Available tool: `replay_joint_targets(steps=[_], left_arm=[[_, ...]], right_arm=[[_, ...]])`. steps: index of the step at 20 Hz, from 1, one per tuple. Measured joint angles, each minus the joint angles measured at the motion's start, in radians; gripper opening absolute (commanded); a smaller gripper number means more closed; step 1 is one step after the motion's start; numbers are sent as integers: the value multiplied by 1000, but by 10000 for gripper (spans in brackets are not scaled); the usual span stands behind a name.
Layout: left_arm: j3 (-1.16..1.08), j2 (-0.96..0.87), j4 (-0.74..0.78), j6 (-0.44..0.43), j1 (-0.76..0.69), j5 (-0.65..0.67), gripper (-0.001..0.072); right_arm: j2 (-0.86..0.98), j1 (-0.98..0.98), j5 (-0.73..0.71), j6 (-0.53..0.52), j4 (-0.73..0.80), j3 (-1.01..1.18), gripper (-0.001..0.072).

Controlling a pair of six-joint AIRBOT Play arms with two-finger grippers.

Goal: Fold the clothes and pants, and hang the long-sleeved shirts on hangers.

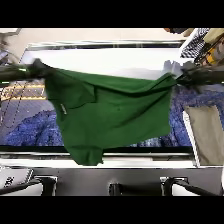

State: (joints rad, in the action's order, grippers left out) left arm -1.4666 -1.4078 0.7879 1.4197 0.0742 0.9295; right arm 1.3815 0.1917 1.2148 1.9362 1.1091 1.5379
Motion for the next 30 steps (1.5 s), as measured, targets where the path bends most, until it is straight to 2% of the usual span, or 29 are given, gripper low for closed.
replay_joint_targets(steps=[5, 6, 7, 8, 9, 10, 12, 14, 20, 22, 24, 26, 30], left_arm=[[-27, -277, -80, -13, -103, -231, 17], [-34, -308, -89, -14, -117, -249, 21], [-40, -335, -97, -15, -128, -262, 64], [-43, -352, -104, -16, -135, -269, 148], [-47, -365, -107, -17, -138, -272, 296], [-52, -373, -110, -17, -137, -265, 395], [-68, -377, -114, -17, -117, -211, 402], [-81, -364, -114, -19, -72, -125, 402], [-80, -246, -53, -33, 115, 216, 402], [-37, -185, -13, -35, 169, 305, 402], [27, -121, 15, -48, 213, 349, 402], [99, -61, 26, -63, 246, 377, 402], [206, 8, 40, -95, 278, 399, 401]], right_arm=[[329, -47, -254, 75, -123, -13, 39], [377, -56, -291, 83, -157, -13, 84], [412, -63, -316, 91, -182, -14, 165], [439, -69, -335, 92, -202, -14, 270], [456, -71, -346, 87, -216, -15, 398], [465, -69, -349, 73, -227, -15, 430], [459, -45, -315, 36, -240, -15, 435], [422, 9, -242, -43, -246, -15, 504], [291, 250, 129, -394, -126, -21, 503], [274, 323, 204, -490, -124, -50, 503], [266, 370, 256, -583, -134, -99, 504], [261, 395, 275, -666, -138, -167, 573], [261, 414, 273, -768, -124, -301, 571]])
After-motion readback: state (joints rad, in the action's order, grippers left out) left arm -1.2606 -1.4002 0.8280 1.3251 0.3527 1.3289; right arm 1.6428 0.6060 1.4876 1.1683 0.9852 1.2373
